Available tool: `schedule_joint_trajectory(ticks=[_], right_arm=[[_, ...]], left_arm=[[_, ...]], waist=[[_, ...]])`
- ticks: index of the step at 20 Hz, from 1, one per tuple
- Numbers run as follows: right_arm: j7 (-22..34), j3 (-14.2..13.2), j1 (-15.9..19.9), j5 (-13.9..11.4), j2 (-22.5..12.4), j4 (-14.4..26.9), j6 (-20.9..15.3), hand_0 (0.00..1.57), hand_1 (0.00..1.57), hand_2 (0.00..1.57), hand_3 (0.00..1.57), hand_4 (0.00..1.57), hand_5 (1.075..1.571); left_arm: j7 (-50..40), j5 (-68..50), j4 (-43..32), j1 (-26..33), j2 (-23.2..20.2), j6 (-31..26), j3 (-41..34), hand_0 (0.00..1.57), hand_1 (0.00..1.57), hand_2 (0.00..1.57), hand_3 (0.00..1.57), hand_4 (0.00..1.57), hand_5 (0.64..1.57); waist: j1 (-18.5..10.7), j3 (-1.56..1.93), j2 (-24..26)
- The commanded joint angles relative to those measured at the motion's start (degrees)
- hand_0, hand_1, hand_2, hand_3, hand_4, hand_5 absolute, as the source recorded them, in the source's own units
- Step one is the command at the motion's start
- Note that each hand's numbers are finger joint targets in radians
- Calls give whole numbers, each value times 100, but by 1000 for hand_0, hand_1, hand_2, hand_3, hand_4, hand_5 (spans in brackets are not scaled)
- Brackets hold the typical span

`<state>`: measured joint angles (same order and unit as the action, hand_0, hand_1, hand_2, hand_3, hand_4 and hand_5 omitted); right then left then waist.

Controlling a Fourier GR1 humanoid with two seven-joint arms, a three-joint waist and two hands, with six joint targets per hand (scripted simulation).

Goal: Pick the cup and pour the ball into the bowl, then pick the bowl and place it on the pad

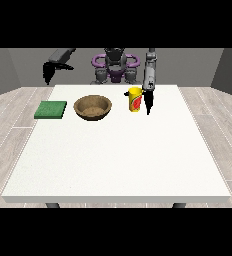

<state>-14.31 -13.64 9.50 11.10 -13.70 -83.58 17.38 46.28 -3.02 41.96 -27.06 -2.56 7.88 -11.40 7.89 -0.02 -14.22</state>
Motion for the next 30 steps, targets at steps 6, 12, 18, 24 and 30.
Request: schedule_joint_trajectory(ticks=[6, 12, 18, 24, 30], right_arm=[[-276, -134, 250, 56, -232, 204, 247, 0, 0, 0, 0, 0, 1570], [-315, -267, 184, 103, -377, 243, 335, 0, 0, 0, 0, 0, 1570], [325, -326, -126, 150, -434, 871, 334, 0, 0, 0, 0, 0, 1570], [415, -458, -13, 190, -608, 1232, 387, 0, 0, 0, 0, 0, 1569], [-101, -476, -106, 111, -514, 1643, 513, 0, 0, 0, 0, 0, 1568]], left_arm=[[596, 517, -723, -384, 95, 1045, 123, 1018, 1018, 1101, 888, 1467, 776], [904, 921, -817, -85, 176, 1912, 194, 1323, 1323, 1571, 1571, 1477, 1250], [-630, 1501, -670, -88, -198, 1964, 879, 1341, 1341, 1571, 1571, 1532, 1304], [-2142, 2514, -821, -1004, -1680, 2007, 1300, 1450, 1450, 1571, 1571, 1571, 1291], [-3243, 3280, -792, -1568, -1719, 2084, 1738, 1491, 1491, 1571, 1571, 1571, 1273]], waist=[[333, 6, -385], [334, 1, -356], [-47, 9, 1087], [-270, 23, 1491], [-253, 8, 1405]])
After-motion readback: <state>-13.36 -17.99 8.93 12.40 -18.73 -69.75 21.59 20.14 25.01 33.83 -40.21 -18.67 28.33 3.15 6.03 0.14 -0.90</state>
